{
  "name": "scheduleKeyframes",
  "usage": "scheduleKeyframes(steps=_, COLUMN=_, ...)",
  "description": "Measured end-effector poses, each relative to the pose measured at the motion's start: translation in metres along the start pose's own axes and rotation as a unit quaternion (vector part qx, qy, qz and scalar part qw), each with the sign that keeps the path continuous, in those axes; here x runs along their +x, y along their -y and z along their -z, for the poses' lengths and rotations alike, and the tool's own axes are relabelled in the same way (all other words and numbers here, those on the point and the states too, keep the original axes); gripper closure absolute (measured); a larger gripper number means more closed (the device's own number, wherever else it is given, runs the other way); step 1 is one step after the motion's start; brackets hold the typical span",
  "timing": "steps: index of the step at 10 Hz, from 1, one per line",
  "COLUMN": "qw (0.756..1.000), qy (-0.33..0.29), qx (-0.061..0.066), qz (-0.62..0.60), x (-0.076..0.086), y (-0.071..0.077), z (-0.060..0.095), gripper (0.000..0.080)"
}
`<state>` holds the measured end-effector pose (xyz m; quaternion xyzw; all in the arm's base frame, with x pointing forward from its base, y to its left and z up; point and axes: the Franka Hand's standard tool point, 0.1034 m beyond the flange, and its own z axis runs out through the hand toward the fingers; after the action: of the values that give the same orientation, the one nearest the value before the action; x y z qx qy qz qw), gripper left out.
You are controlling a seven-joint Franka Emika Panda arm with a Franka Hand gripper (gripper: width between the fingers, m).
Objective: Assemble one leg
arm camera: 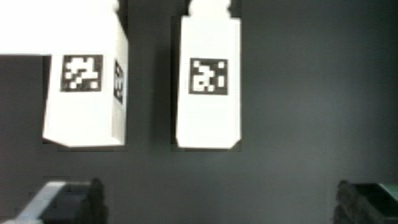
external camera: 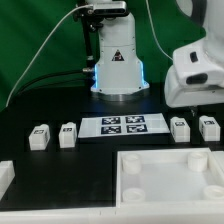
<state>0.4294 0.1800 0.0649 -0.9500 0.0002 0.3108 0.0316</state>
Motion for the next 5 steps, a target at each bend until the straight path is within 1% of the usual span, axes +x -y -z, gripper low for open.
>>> scheduleKeyframes(steps=1, qw=1.0, qy=0.025, qx=0.0, qz=0.001, x=0.0041, y=0.0016, z=-0.0016, gripper=0.015)
scheduleKeyframes(steps=2, qw=0.998, qy=0.067, qx=-0.004, qz=0.001, x=-0.0014, y=-0.0007, z=-0.0045, gripper=0.015)
scheduleKeyframes(steps=3, qw=0.995, qy=0.095, qx=-0.005, qz=0.001, x=0.0007, y=-0.0008, z=-0.0061, gripper=0.015)
scheduleKeyframes(steps=4, qw=0.997, qy=0.082, qx=-0.001, qz=0.002, x=0.0082, y=0.0013, z=-0.0049, gripper=0.015)
scheduleKeyframes(steps=5, qw=0.997, qy=0.081, qx=-0.003, qz=-0.003, x=0.0068, y=0.0022, z=-0.0083, gripper=0.015)
